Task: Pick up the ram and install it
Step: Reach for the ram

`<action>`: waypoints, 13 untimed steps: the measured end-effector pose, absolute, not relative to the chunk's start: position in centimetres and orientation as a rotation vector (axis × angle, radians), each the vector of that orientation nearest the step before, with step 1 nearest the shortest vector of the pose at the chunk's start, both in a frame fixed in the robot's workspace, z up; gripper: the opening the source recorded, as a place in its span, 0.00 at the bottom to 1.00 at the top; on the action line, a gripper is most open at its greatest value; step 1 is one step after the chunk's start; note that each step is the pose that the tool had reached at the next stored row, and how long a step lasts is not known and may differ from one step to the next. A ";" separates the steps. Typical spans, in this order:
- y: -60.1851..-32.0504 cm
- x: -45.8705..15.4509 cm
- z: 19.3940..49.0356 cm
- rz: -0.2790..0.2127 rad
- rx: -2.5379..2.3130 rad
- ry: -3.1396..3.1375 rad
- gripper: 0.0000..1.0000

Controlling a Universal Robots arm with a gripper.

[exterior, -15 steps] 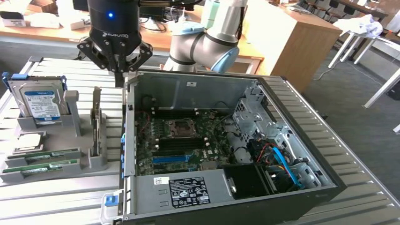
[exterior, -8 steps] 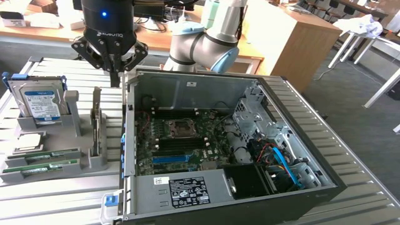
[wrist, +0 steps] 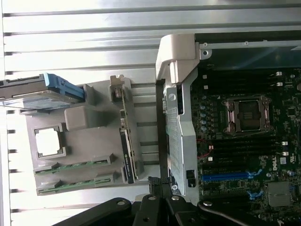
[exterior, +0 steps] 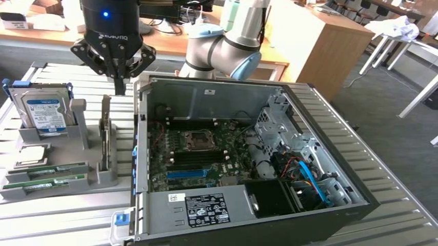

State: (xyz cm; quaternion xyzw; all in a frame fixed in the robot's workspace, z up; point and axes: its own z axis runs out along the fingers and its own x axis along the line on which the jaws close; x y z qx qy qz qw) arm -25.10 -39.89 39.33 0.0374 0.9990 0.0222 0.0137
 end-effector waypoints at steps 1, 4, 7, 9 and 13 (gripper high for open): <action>-39.9 -25.2 39.3 0.069 0.116 3.111 0.10; -39.9 -25.7 39.3 0.069 0.116 3.111 0.10; -39.9 -26.0 39.3 0.069 0.116 3.111 0.10; -39.9 -26.4 39.3 0.069 0.116 3.111 0.10; -39.9 -27.0 39.3 0.069 0.116 3.111 0.10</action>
